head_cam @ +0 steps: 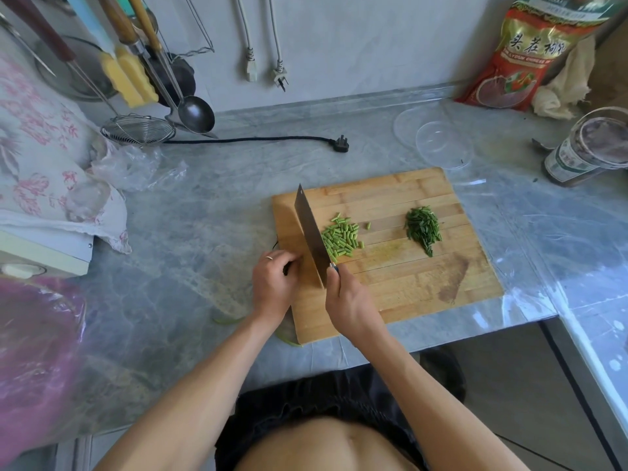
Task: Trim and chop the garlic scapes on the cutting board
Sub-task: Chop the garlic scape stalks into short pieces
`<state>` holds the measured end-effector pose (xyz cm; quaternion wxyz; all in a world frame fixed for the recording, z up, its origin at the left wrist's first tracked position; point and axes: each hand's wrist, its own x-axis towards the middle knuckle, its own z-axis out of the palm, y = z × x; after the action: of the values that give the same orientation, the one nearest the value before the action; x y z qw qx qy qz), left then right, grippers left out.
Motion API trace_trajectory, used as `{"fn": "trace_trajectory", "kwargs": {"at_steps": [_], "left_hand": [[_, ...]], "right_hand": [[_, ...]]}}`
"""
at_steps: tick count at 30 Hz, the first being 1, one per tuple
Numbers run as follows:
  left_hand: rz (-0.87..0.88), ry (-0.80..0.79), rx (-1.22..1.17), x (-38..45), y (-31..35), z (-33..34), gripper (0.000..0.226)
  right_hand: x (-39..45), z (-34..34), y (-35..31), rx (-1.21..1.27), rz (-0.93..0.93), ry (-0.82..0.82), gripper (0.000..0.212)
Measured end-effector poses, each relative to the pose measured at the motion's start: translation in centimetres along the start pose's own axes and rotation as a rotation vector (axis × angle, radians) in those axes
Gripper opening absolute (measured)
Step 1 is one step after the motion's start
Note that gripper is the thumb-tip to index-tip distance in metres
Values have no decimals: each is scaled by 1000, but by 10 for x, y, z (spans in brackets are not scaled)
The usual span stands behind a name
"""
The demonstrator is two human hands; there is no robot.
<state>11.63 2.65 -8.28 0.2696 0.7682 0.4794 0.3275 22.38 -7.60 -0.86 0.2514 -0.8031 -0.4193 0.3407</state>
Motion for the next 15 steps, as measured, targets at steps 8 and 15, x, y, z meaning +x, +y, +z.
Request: {"fn": "trace_trajectory", "kwargs": {"at_steps": [8,15], "left_hand": [[134,-83,-25,12,1,-7,15],[41,-69,-98,17,1,-21,6]], "right_hand": [[-6,-7,5,80,7,2,30],[-14,-12,12,112,-27,21,34]]}}
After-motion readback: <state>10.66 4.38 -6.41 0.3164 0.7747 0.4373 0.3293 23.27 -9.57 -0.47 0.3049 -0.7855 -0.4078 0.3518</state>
